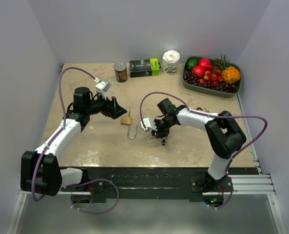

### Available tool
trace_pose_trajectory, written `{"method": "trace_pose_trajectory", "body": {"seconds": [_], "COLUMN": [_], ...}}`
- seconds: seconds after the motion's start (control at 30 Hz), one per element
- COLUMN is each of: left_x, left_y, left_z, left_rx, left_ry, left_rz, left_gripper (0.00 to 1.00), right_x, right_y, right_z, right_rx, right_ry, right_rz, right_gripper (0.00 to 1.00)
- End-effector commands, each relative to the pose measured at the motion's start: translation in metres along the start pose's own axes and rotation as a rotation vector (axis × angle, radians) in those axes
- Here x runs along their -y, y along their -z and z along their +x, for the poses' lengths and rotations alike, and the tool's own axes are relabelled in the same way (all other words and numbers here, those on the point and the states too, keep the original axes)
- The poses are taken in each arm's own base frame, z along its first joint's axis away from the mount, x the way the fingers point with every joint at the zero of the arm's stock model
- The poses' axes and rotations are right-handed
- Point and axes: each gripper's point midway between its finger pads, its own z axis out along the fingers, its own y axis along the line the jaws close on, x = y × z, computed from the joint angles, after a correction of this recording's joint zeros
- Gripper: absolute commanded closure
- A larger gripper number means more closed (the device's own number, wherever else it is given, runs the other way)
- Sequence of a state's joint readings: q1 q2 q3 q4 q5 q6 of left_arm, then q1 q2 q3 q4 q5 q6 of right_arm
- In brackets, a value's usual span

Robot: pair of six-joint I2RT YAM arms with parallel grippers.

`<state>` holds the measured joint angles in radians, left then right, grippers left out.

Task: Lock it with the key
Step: Pick up the lock from the center of the board.

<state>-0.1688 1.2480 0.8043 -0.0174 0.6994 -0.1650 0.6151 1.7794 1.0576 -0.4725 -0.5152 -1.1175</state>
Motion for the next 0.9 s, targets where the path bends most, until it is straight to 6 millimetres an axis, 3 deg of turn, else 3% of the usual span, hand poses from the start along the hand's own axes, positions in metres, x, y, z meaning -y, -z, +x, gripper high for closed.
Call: {"method": "trace_pose_trajectory", "body": {"seconds": [0.0, 0.07, 0.27, 0.47, 0.57, 0.73, 0.87], "left_x": [-0.007, -0.009, 0.011, 0.037, 0.052, 0.073, 0.079], "left_y": [0.000, -0.001, -0.002, -0.001, -0.003, -0.004, -0.006], "left_z": [0.001, 0.017, 0.040, 0.042, 0.048, 0.081, 0.083], "left_rx": [0.001, -0.050, -0.095, -0.062, -0.073, -0.148, -0.118], "left_ry": [-0.010, 0.005, -0.016, -0.102, -0.209, -0.326, -0.369], "left_rz": [0.025, 0.047, 0.215, 0.382, 0.444, 0.534, 0.538], "left_gripper": [0.03, 0.03, 0.10, 0.17, 0.22, 0.27, 0.34], "right_x": [0.001, 0.003, 0.010, 0.014, 0.012, 0.010, 0.007], "right_y": [0.026, 0.034, 0.066, 0.088, 0.090, 0.087, 0.091], "right_z": [-0.025, -0.035, -0.071, -0.101, -0.108, -0.114, -0.122], "right_rx": [0.052, 0.076, 0.160, 0.239, 0.255, 0.280, 0.310], "right_ry": [-0.037, -0.051, -0.080, -0.152, -0.191, -0.246, -0.258], "right_rz": [0.033, 0.046, 0.088, 0.088, 0.057, 0.016, 0.000], "right_gripper": [1.00, 1.00, 1.00, 1.00, 1.00, 1.00, 1.00]}}
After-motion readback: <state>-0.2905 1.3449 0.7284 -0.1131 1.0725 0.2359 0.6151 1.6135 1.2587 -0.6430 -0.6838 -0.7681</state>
